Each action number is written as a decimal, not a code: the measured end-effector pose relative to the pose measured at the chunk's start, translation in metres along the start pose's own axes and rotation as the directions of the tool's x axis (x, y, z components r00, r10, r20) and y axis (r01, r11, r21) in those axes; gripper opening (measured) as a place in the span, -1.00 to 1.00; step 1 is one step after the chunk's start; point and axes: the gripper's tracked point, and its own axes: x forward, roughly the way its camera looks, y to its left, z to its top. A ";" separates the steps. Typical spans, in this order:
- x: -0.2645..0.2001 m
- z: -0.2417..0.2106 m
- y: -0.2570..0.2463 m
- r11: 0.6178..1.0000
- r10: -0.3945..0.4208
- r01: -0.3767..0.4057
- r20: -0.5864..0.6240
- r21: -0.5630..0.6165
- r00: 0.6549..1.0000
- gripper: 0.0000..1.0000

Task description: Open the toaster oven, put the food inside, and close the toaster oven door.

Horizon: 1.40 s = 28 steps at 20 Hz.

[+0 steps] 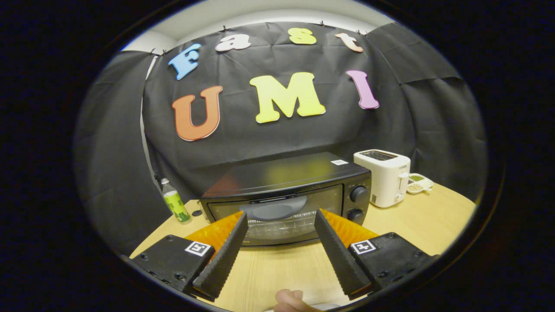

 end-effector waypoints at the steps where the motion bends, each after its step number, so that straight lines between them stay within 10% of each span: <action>1: -0.005 -0.001 0.000 1.000 -0.003 0.003 -0.001 -0.001 1.000 1.00; 16: -0.127 0.117 0.038 0.982 0.026 -0.016 0.052 -0.186 0.998 1.00; 28: -0.209 0.148 0.004 0.994 0.026 -0.018 0.072 -0.105 0.997 1.00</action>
